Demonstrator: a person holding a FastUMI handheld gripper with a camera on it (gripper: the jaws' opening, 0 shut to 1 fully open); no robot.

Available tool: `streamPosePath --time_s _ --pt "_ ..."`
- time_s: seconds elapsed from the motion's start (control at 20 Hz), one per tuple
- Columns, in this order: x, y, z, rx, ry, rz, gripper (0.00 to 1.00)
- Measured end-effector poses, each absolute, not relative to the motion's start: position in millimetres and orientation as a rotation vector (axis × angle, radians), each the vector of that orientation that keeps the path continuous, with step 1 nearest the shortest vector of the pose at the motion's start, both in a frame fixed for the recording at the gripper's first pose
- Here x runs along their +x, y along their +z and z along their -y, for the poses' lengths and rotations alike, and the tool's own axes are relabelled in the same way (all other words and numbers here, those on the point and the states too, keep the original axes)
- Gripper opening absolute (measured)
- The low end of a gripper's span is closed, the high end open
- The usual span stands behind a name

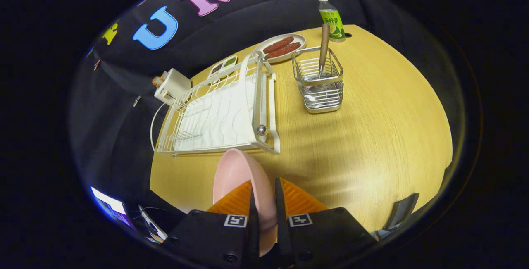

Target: Take the plate from the dish rack, then take the spoon from the basket and place it into the plate.

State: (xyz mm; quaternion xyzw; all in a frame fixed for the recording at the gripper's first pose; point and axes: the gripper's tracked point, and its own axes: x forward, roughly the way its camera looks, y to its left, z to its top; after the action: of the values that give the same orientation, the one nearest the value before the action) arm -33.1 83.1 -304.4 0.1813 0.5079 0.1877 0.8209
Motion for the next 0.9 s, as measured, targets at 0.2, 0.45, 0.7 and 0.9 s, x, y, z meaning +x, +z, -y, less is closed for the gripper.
streamPosePath --time_s 0.2,0.45,0.7,0.9 --pt "-39 -324 -89 0.425 0.472 -1.119 0.23" --pt "-34 -339 -79 0.388 0.497 -1.107 0.24" --pt "-4 -321 -38 0.329 0.458 -0.966 0.88" --pt "29 -285 6 0.173 0.424 -0.751 0.98"
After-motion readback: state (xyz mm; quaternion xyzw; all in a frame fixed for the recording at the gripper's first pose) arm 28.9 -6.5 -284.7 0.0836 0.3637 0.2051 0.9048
